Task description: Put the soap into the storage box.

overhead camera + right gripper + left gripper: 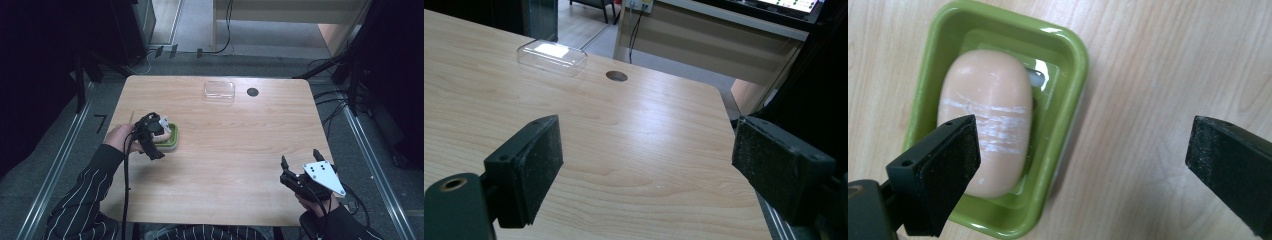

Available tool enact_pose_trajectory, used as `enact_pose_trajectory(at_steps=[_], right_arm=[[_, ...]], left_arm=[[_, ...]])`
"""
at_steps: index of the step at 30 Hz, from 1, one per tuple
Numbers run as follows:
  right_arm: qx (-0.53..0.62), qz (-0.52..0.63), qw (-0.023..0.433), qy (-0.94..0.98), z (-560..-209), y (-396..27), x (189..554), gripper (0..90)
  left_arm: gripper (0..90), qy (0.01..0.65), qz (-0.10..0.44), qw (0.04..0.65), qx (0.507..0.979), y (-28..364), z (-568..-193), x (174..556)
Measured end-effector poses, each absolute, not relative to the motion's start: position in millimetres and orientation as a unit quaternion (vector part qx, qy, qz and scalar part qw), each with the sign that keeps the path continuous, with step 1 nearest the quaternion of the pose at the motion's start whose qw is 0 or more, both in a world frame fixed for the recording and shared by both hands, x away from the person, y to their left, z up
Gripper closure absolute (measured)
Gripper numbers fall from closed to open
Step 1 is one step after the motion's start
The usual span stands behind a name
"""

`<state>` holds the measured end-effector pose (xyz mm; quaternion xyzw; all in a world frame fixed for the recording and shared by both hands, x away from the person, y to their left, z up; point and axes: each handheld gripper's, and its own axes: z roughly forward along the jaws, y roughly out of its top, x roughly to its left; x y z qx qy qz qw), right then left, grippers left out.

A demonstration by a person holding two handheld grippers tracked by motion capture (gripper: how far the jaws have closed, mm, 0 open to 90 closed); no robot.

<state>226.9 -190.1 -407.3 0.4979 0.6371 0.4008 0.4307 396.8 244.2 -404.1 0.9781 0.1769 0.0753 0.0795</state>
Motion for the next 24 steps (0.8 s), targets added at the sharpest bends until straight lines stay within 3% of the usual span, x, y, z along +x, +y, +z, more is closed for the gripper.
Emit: enact_pose_trajectory(at_steps=[24], right_arm=[[0.498, 0.400, 0.430, 0.638, -407, -190, 227, 13.6]], left_arm=[[0.6, 0.195, 0.075, 0.082, 0.975, 241, -407, 351]])
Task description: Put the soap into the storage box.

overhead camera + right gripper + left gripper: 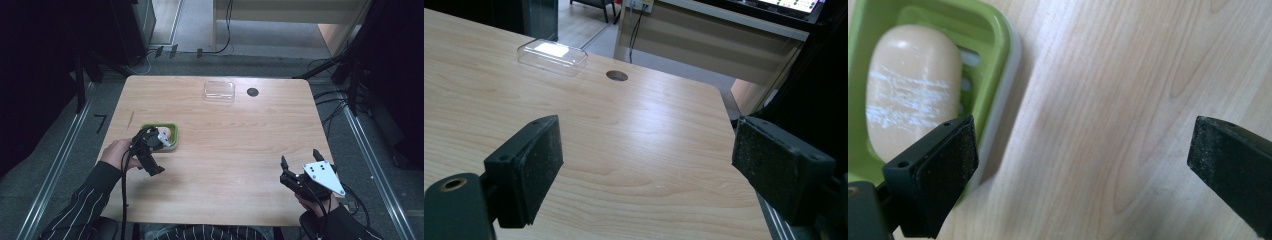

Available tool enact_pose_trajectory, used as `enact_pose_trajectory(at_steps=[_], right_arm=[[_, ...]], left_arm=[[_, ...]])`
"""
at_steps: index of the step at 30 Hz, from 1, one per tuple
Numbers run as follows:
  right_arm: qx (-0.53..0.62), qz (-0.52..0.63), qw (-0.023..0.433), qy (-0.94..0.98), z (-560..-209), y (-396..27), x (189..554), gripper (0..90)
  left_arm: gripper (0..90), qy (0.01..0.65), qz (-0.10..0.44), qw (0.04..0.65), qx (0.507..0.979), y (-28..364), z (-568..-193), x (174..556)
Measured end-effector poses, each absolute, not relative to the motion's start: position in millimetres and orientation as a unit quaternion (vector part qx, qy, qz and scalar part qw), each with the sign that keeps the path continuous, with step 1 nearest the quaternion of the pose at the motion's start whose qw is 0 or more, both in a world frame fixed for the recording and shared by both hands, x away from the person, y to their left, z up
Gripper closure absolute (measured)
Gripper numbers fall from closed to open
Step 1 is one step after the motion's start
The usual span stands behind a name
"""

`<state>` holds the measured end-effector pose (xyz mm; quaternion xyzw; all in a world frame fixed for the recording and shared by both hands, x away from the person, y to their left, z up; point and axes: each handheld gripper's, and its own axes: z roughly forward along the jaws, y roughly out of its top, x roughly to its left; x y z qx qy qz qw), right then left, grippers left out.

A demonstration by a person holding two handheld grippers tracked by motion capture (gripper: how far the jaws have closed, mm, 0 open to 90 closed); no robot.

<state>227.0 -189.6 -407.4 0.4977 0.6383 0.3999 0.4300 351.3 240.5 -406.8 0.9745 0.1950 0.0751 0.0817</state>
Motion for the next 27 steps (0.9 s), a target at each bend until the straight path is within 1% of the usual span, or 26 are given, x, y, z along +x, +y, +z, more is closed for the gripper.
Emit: enact_pose_trajectory(at_steps=[6, 9, 20, 27], right_arm=[[0.498, 0.399, 0.430, 0.639, -407, -189, 227, 13.6], [0.497, 0.399, 0.430, 0.639, -407, -189, 227, 13.6], [0.498, 0.400, 0.430, 0.637, -407, -190, 227, 13.6], [0.497, 0.400, 0.431, 0.638, -408, -190, 227, 13.6]], left_arm=[[0.6, 0.213, 0.077, 0.078, 0.971, 241, -413, 339], [0.6, 0.221, 0.069, 0.072, 0.970, 241, -417, 335], [0.7, 0.221, 0.050, 0.047, 0.973, 238, -430, 317], [0.8, 0.218, 0.049, 0.037, 0.974, 236, -434, 318]])
